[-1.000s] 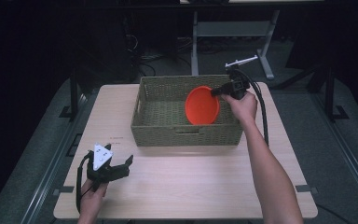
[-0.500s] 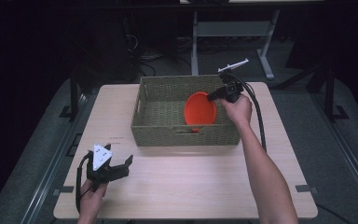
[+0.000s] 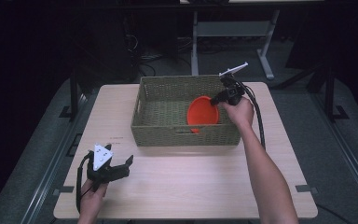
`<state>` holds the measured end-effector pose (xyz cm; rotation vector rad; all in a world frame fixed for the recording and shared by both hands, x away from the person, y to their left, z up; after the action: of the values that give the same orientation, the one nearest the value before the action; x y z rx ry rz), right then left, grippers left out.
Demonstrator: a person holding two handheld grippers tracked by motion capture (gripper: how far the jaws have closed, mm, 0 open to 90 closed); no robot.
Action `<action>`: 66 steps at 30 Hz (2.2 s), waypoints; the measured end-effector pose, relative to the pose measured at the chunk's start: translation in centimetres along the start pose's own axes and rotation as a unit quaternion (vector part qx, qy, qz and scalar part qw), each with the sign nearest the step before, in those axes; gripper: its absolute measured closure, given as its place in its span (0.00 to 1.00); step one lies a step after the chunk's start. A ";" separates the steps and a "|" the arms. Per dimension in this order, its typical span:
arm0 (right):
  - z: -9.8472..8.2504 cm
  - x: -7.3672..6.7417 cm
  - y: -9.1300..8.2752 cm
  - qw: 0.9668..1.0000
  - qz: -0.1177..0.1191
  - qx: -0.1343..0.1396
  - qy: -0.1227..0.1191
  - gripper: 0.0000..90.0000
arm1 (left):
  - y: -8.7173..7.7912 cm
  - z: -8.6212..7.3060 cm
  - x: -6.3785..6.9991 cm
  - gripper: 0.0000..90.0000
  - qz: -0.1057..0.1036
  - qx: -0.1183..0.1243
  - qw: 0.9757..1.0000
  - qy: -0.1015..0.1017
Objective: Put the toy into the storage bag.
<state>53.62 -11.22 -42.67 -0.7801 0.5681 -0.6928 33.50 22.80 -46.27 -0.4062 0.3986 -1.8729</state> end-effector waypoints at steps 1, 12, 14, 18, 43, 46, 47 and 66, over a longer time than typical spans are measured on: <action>-0.1 0.0 0.0 1.000 0.000 -0.003 0.003 0.89 | 0.0 0.0 0.0 0.14 0.000 0.001 1.000 -0.001; -0.3 0.2 -0.1 1.000 0.005 -0.011 0.003 0.82 | -0.1 0.1 0.0 0.14 0.000 0.003 1.000 -0.004; -0.4 0.3 -0.1 1.000 0.001 -0.013 0.002 0.81 | -0.1 0.1 0.0 0.14 0.000 0.003 1.000 -0.005; -0.5 0.4 -0.1 1.000 -0.001 -0.018 0.007 0.80 | -0.1 0.1 0.0 0.14 0.000 0.003 1.000 -0.006; -0.4 0.9 -1.1 1.000 0.002 0.007 0.007 0.79 | 0.0 0.1 0.0 0.14 0.001 0.003 1.000 -0.004; -0.6 0.9 -0.8 1.000 0.004 0.000 0.003 0.78 | 0.0 0.1 0.1 0.14 0.000 0.002 1.000 -0.004; -0.7 0.8 -0.8 1.000 0.006 -0.002 0.004 0.78 | 0.0 0.1 0.1 0.14 0.000 0.003 1.000 -0.004; -0.8 -0.1 -1.1 0.999 0.047 0.004 -0.004 0.63 | 0.3 0.1 -0.1 0.14 0.001 0.001 1.000 -0.007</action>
<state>52.64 -12.11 -42.26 -0.7425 0.5913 -0.6050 33.84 22.75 -46.29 -0.4180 0.3879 -1.8676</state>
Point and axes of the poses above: each handheld gripper's, and its own axes: y roughly forward along the jaws, z roughly out of its top, x roughly to its right, the point moved 9 cm from there along y, roughly forward along the jaws, and after that the axes turned 14 degrees about -y, right-handed, at the moved point
